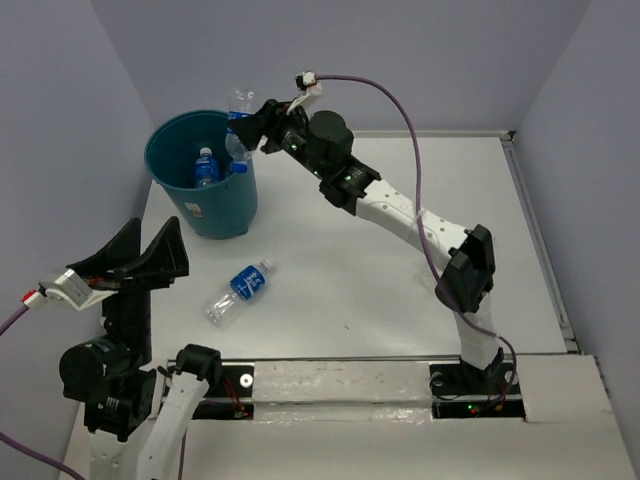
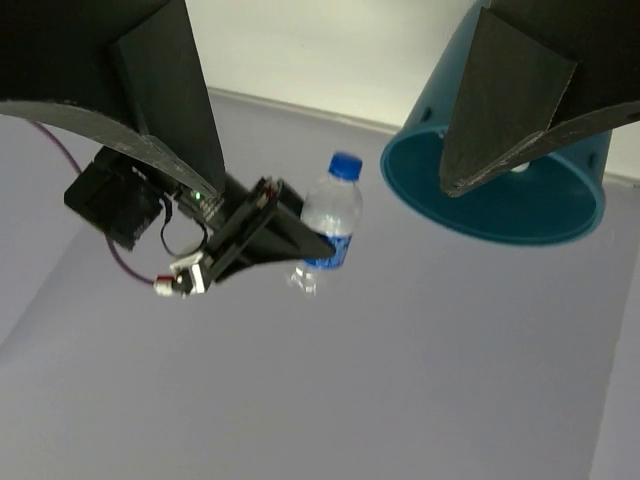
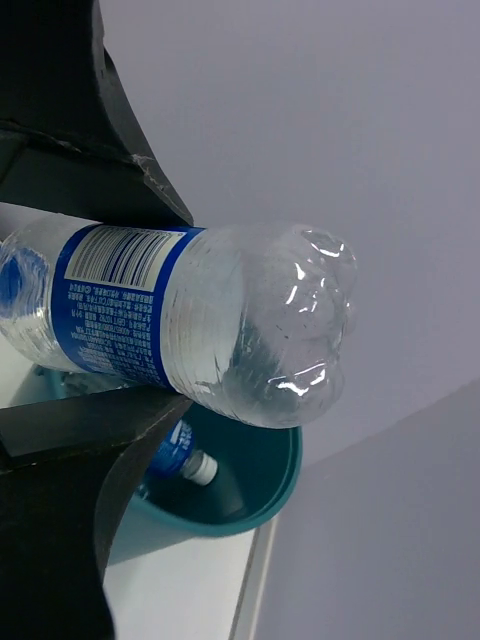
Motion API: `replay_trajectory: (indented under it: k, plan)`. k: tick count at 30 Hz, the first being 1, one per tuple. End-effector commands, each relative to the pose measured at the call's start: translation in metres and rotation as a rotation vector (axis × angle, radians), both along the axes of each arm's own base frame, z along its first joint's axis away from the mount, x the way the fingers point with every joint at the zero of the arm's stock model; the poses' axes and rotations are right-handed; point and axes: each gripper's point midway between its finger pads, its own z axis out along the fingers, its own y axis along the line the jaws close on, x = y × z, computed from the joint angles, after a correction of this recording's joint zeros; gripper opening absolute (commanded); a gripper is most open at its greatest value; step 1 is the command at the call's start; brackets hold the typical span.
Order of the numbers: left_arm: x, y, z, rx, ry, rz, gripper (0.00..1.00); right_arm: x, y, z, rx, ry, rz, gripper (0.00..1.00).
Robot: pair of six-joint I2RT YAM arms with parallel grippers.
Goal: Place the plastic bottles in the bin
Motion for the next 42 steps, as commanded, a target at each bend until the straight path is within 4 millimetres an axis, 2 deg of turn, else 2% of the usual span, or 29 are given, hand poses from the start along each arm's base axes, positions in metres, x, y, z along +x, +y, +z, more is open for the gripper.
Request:
replay_trajectory:
  k: [1, 2, 3, 4, 5, 6, 7, 8, 9, 11, 13, 14, 15, 18, 24, 25, 26, 27, 28, 29, 30, 32, 33, 34, 35, 36, 37, 38, 42]
  plan:
    - [0.006, 0.009, -0.032, -0.010, 0.069, 0.043, 0.99, -0.007, 0.026, 0.053, 0.152, -0.112, 0.048, 0.62]
    - [0.010, 0.008, -0.043, -0.008, 0.090, 0.042, 0.99, -0.010, 0.025, 0.078, 0.200, -0.150, 0.038, 0.62]
    - [0.006, 0.012, -0.047, -0.026, 0.084, 0.050, 0.99, -0.002, 0.027, 0.080, 0.216, -0.156, 0.009, 0.62]
    - [0.006, 0.011, -0.052, -0.033, 0.088, 0.039, 0.99, 0.010, 0.042, 0.058, 0.207, -0.134, -0.016, 0.62]
    - [0.008, 0.011, -0.061, -0.030, 0.093, 0.039, 0.99, 0.017, 0.045, 0.057, 0.218, -0.145, -0.034, 0.62]
    - [0.009, 0.012, -0.065, -0.032, 0.095, 0.048, 0.99, 0.016, 0.041, 0.078, 0.280, -0.181, -0.071, 0.62]
    - [0.012, 0.012, -0.072, -0.033, 0.106, 0.052, 0.99, 0.024, 0.042, 0.074, 0.276, -0.200, -0.103, 0.62]
    - [0.012, 0.013, -0.074, -0.037, 0.107, 0.059, 0.99, 0.032, 0.058, 0.046, 0.252, -0.187, -0.115, 0.61]
    - [0.013, 0.012, -0.075, -0.032, 0.108, 0.056, 0.99, 0.035, 0.053, 0.054, 0.268, -0.219, -0.150, 0.61]
    - [0.012, 0.010, -0.075, -0.019, 0.106, 0.047, 0.99, 0.039, 0.063, 0.035, 0.244, -0.216, -0.172, 0.63]
    - [0.011, 0.011, -0.074, -0.020, 0.100, 0.049, 0.99, 0.041, 0.070, 0.021, 0.226, -0.207, -0.152, 0.74]
    - [0.011, 0.012, -0.075, -0.020, 0.104, 0.052, 0.99, 0.041, 0.071, 0.018, 0.216, -0.213, -0.155, 0.89]
    - [0.011, 0.014, -0.074, -0.028, 0.100, 0.059, 0.99, 0.038, 0.075, 0.015, 0.196, -0.228, -0.166, 0.98]
    - [0.013, 0.013, -0.075, -0.031, 0.104, 0.055, 0.99, 0.028, 0.081, 0.016, 0.167, -0.258, -0.170, 1.00]
    - [0.015, 0.017, -0.078, -0.046, 0.121, 0.080, 0.99, 0.019, 0.067, 0.041, 0.119, -0.305, -0.188, 1.00]
    - [0.016, 0.017, -0.079, -0.046, 0.128, 0.083, 0.99, 0.006, 0.052, 0.072, 0.130, -0.350, -0.183, 1.00]
    - [0.020, 0.016, -0.081, -0.043, 0.143, 0.085, 0.99, -0.001, 0.047, 0.080, 0.121, -0.371, -0.173, 1.00]
    - [0.021, 0.018, -0.082, -0.048, 0.150, 0.095, 0.99, -0.005, 0.053, 0.064, 0.056, -0.381, -0.132, 1.00]
    - [0.022, 0.018, -0.084, -0.048, 0.158, 0.097, 0.99, -0.014, 0.051, 0.067, 0.024, -0.400, -0.104, 1.00]
    - [0.024, 0.020, -0.085, -0.055, 0.167, 0.108, 0.99, -0.032, 0.030, 0.098, 0.017, -0.451, -0.099, 1.00]
    - [0.024, 0.021, -0.086, -0.062, 0.174, 0.112, 0.99, -0.038, 0.039, 0.060, -0.088, -0.422, -0.023, 1.00]
    - [0.026, 0.023, -0.088, -0.076, 0.182, 0.125, 0.99, -0.063, 0.031, 0.043, -0.184, -0.468, 0.072, 1.00]
    - [0.026, 0.025, -0.088, -0.086, 0.183, 0.130, 0.99, -0.086, 0.011, 0.062, -0.190, -0.512, 0.107, 1.00]
    - [0.026, 0.025, -0.088, -0.090, 0.185, 0.134, 0.99, -0.100, 0.016, 0.004, -0.316, -0.491, 0.225, 1.00]
    - [0.027, 0.026, -0.089, -0.090, 0.191, 0.140, 0.99, -0.112, 0.011, -0.012, -0.371, -0.514, 0.280, 1.00]
    - [0.027, 0.026, -0.089, -0.094, 0.190, 0.143, 0.99, -0.135, 0.001, -0.045, -0.444, -0.520, 0.387, 1.00]
    - [0.028, 0.027, -0.088, -0.094, 0.190, 0.146, 0.99, -0.144, -0.004, -0.040, -0.448, -0.543, 0.416, 1.00]
    - [0.029, 0.026, -0.089, -0.090, 0.195, 0.147, 0.99, -0.152, -0.007, -0.077, -0.509, -0.501, 0.477, 0.99]
    - [0.036, 0.025, -0.093, -0.075, 0.220, 0.159, 0.99, -0.173, -0.013, -0.140, -0.617, -0.398, 0.637, 0.99]
